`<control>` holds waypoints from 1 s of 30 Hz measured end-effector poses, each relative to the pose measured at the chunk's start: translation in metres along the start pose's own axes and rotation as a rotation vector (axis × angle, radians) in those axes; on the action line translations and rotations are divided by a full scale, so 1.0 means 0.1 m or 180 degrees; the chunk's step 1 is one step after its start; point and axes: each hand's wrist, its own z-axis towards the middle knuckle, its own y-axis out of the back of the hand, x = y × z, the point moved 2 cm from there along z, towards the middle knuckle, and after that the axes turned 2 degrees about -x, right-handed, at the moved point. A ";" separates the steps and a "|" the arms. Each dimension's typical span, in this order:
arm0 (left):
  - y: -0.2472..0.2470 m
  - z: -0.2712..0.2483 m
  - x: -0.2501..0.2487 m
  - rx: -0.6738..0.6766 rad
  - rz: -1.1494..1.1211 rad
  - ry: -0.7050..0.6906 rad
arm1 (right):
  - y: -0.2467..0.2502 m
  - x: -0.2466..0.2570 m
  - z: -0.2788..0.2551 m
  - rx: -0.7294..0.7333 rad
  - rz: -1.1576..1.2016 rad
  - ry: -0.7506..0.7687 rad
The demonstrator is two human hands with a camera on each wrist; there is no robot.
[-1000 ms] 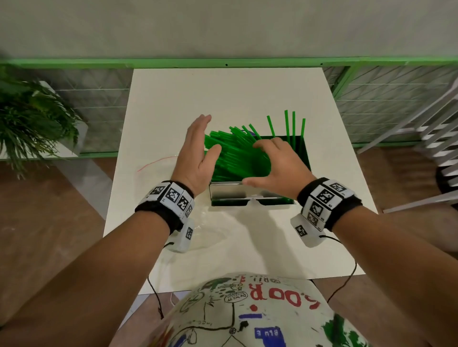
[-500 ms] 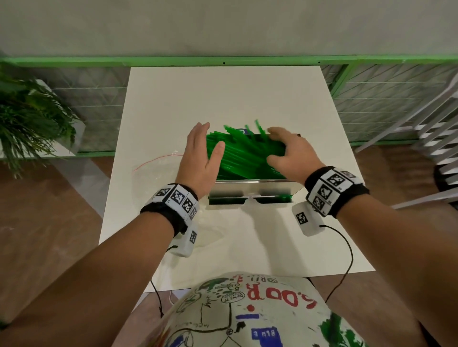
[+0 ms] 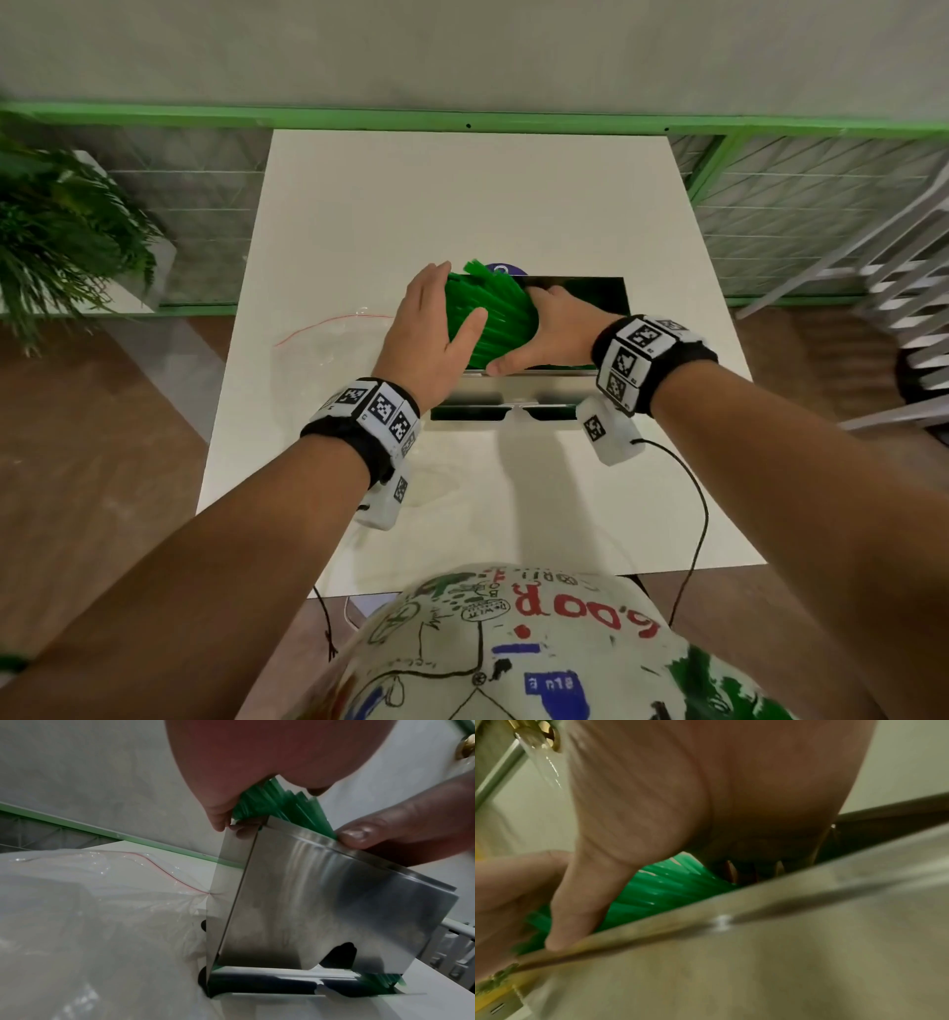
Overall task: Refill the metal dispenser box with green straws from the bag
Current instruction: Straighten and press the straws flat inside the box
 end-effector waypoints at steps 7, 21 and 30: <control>0.03 -0.02 0.00 -0.0112 -0.0077 -0.0120 | 0.33 0.24 0.02 0.0599 -0.0957 0.0232; -0.06 -0.11 0.04 -0.0361 -0.0030 -0.0334 | 0.28 0.37 0.28 0.1710 -0.0573 0.0137; -0.07 -0.08 0.00 -0.0405 0.0789 -0.1158 | 0.24 0.54 0.31 0.1593 -0.1716 0.0089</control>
